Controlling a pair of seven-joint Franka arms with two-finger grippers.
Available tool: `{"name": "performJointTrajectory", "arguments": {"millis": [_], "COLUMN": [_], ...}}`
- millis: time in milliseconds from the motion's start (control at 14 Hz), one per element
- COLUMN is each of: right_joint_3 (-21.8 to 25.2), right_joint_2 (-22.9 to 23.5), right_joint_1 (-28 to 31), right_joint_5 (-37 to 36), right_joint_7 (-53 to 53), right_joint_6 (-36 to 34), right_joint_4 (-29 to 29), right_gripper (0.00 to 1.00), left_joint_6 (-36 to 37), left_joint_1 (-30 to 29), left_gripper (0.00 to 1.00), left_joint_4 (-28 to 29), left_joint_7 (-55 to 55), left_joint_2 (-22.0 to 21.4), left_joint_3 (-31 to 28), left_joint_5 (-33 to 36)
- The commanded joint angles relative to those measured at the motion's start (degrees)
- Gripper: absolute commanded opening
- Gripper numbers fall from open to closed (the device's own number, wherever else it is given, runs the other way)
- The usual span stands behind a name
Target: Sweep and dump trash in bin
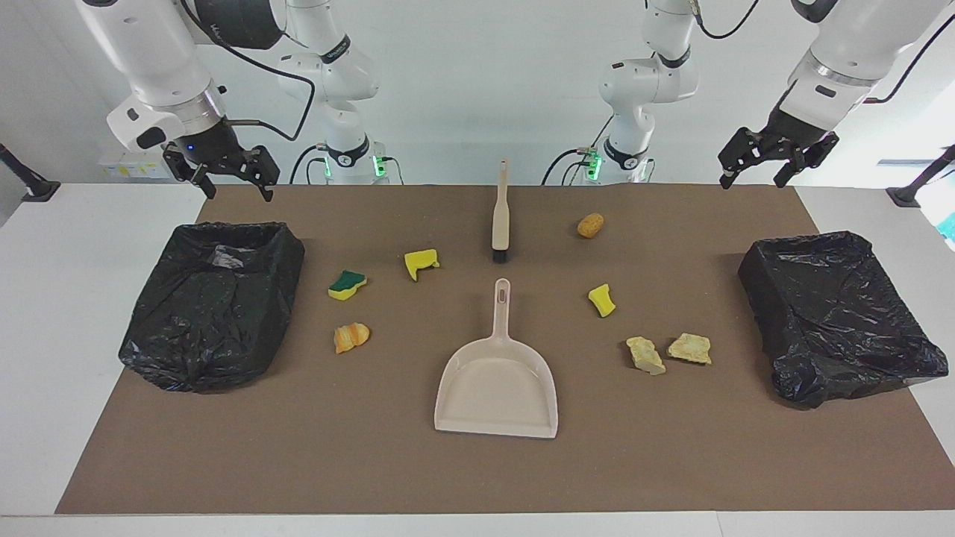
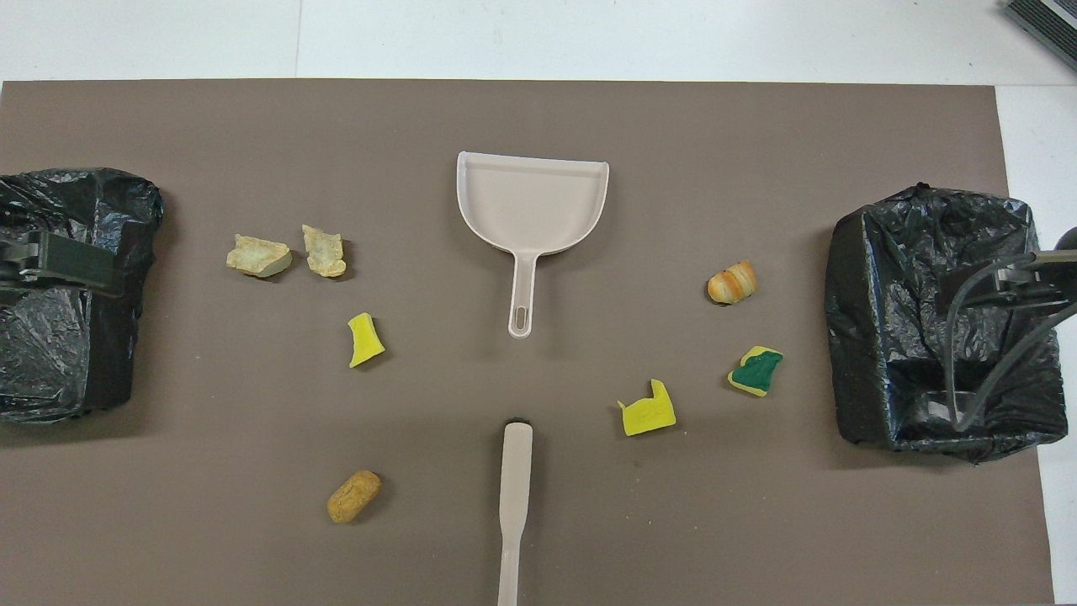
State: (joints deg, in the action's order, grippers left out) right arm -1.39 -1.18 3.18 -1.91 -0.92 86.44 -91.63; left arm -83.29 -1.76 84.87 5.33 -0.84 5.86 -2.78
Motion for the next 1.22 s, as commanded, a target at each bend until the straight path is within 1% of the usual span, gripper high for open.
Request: {"name": "performJointTrajectory", "arguments": {"millis": [0,286,715,1144], "right_joint_3": [-0.10,-0.11,-0.11,-0.11], "right_joint_2": [-1.46,-1.37,-1.37,-1.37], "right_joint_1": [0.08,0.07,0.07,0.07], "right_joint_5": [1.12,1.12,1.12,1.03], "right_joint_7": [-0.75,-0.66,-0.66,-0.66], "right_joint_6": [-0.39,-0.31,-0.22,-0.22], "right_joint_4": [-1.53,-1.45,-1.45,-1.45], "right_gripper": [1.00,1.00,1.00,1.00], "left_joint_6": [0.41,3.83,3.58,3.66], "left_joint_1": [0.52,0.61,0.44,0.52], "left_gripper": [1.00,1.00,1.00,1.00], "left_joint_4": [-1.54,-1.54,-0.84,-0.75], "left_joint_7": [0.65,-1.02,-1.28,-1.20], "left_joint_2": [0.92,0.05,-0.83,-0.83], "left_joint_3": [0.11,1.17,1.17,1.09], "left_joint_5": [1.20,2.08,1.29,1.29]}}
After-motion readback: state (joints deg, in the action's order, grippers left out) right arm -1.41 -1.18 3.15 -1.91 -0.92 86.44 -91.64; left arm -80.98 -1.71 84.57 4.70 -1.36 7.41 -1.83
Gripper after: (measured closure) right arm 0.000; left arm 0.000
